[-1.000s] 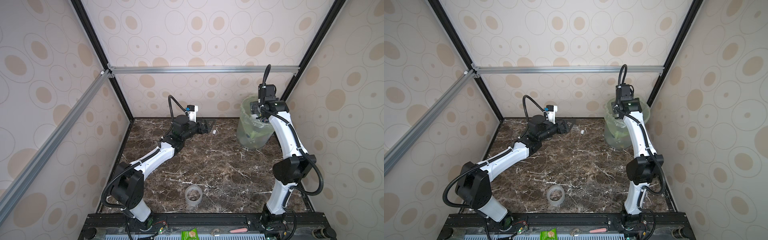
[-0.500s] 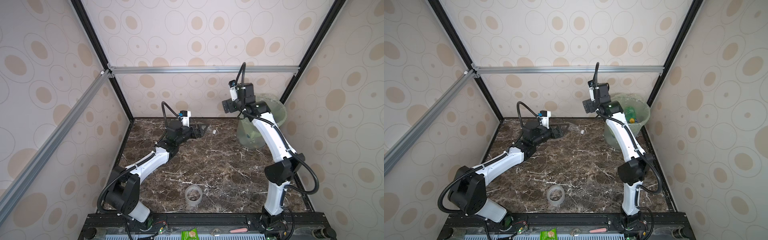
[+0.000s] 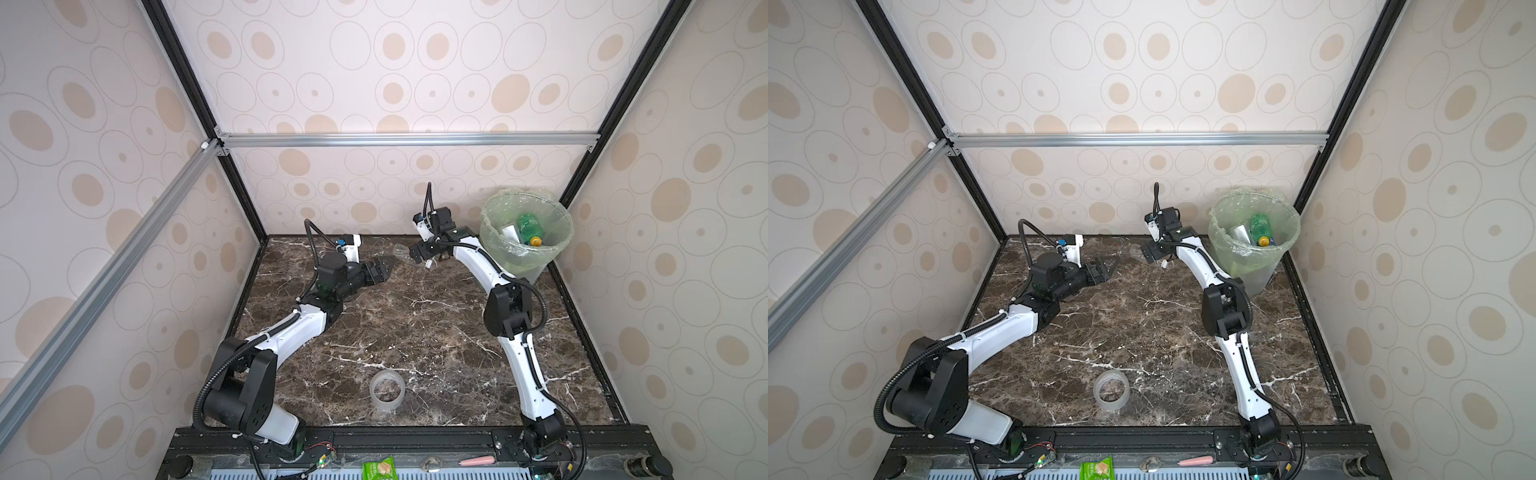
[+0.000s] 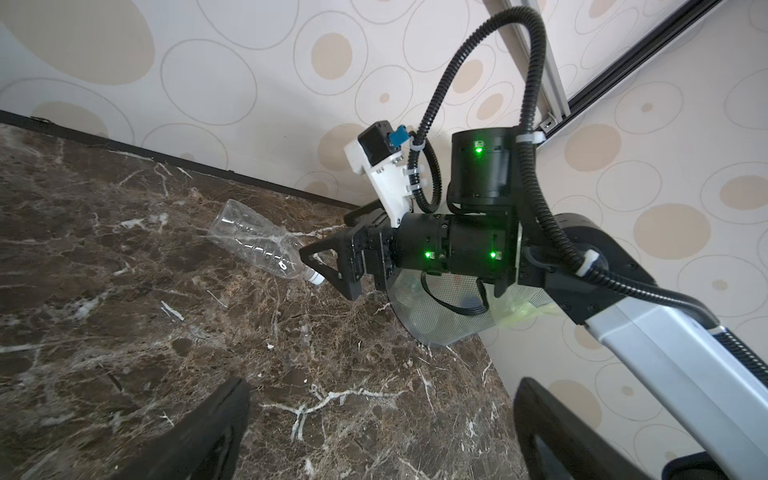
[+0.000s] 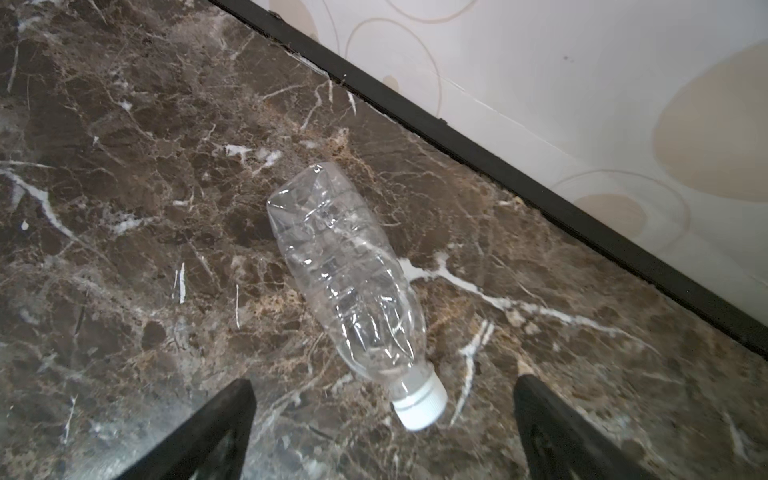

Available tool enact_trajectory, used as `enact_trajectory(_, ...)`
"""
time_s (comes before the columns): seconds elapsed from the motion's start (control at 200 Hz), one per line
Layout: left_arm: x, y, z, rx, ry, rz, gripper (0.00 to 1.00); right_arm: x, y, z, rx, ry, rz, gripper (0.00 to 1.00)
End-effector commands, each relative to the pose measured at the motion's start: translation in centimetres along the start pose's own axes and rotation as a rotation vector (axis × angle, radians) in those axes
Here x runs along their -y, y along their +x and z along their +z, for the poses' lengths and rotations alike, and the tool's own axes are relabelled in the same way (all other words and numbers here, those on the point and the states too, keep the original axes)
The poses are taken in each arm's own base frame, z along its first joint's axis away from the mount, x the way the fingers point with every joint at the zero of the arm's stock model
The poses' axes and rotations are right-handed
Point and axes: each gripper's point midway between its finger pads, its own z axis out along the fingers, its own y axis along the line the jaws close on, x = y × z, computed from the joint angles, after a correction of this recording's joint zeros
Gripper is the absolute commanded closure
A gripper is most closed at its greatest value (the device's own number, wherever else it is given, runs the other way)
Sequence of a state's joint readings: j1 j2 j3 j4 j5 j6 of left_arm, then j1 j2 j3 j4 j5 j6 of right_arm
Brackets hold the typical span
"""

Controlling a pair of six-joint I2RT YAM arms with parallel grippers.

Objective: Throw the plastic bottles in the bin
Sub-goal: 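Lower the right gripper onto the crushed clear bottle and close, then lift the crushed clear bottle and carry it over the bin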

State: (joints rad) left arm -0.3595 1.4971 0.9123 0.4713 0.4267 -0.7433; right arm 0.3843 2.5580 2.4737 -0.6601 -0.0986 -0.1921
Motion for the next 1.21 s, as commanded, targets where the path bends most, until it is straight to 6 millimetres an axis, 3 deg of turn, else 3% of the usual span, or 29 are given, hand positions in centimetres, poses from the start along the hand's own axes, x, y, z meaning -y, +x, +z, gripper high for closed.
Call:
enact_trajectory(0.0, 0.5, -1.1, -0.3, 0.039, 0.04, 0.004, 0.01, -2.1, -1.3, 0.5, 0.037, -0.066, -0.056, 0.0)
enact_trajectory(0.295, -1.4, -0.5, 0.5, 0.026, 0.025, -0.021, 0.01, -2.8, 1.7, 4.0, -0.035, -0.075, -0.066, 0.0)
enact_trajectory(0.64, -2.0, 0.4, 1.2, 0.004, 0.04, -0.042, 0.01, -2.9, 4.0, 6.1, -0.091, -0.077, -0.073, 0.0)
enact_trajectory(0.785, -2.2, 0.5, 1.4, 0.001, 0.036, -0.045, 0.01, -2.8, 4.1, 6.4, -0.091, -0.066, -0.077, 0.07)
enact_trajectory(1.01, -2.0, 0.5, 1.3, 0.005, 0.046, -0.053, 0.01, -2.8, 3.0, 5.2, -0.075, -0.049, -0.033, 0.47)
enact_trajectory(1.115, -1.5, 0.0, 0.9, 0.014, 0.049, -0.046, 0.01, -3.2, 1.0, 3.1, -0.034, -0.052, 0.001, 0.49)
enact_trajectory(1.2, -0.8, -0.5, 0.4, 0.025, 0.05, -0.029, 0.01, -3.3, -1.8, -0.1, 0.026, -0.051, 0.031, 0.51)
